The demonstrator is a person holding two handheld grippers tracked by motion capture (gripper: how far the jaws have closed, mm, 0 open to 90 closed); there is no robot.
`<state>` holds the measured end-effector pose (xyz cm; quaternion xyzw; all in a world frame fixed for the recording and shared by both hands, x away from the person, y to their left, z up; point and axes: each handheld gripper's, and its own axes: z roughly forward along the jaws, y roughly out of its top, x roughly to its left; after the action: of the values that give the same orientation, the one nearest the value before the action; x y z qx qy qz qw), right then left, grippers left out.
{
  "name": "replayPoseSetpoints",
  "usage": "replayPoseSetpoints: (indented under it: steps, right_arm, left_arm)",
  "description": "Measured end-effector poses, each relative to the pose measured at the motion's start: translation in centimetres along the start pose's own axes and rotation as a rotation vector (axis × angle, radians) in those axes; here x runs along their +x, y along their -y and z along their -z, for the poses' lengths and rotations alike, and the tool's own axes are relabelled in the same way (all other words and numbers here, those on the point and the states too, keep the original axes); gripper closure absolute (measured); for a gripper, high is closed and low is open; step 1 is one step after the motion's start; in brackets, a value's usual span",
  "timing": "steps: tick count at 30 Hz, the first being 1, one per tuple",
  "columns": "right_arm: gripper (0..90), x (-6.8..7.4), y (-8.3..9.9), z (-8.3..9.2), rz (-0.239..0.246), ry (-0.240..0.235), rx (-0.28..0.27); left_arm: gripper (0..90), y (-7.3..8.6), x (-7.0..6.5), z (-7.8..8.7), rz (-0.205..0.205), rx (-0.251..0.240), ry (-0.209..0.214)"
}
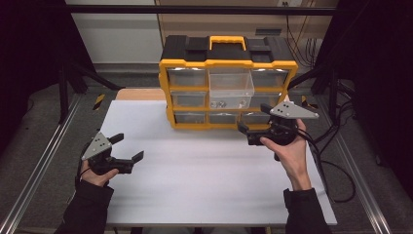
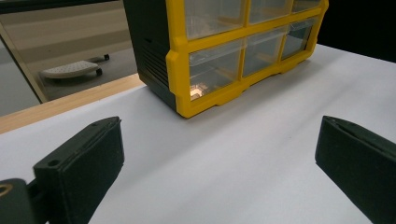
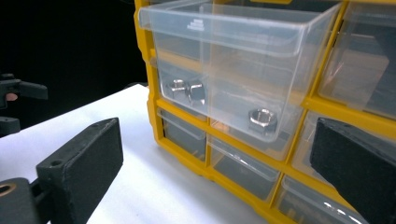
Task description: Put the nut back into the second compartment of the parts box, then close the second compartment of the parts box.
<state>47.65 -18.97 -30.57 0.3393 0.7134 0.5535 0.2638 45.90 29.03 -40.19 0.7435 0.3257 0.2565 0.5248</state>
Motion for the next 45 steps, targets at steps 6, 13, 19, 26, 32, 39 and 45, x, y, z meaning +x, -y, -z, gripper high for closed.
replayPoseSetpoints:
  steps: [6,13,19,26,32,39,45]
  right_arm:
    - [5.6,-0.1,0.8,0.3,0.003,0.003,-0.006]
    - [12.2,0.2,0.8,0.2,0.017,-0.016,-0.014]
    - [27.7,0.5,0.6,-0.2,0.056,-0.035,-0.033]
    - [51.7,0.5,0.5,-1.2,0.074,-0.089,0.017]
    - [62.7,1.0,0.2,-2.0,0.096,-0.103,0.015]
    - [75.3,1.1,-0.4,-2.4,0.081,-0.089,0.008]
    - [89.1,1.0,-0.8,-2.6,0.051,-0.078,-0.015]
  left_arm:
    - [0.4,0.0,0.0,-0.1,0.001,0.003,0.0]
    - [0.4,0.0,0.0,-0.1,0.004,0.002,0.001]
    - [0.4,0.1,0.0,-0.1,0.004,0.004,0.002]
    - [0.4,0.0,0.0,-0.1,0.0,0.005,-0.003]
    - [0.4,0.0,0.0,-0.2,0.001,0.005,-0.002]
    - [0.4,0.0,-0.1,-0.3,-0.001,0.01,-0.001]
    - [0.4,0.1,0.0,-0.2,0.001,0.009,-0.003]
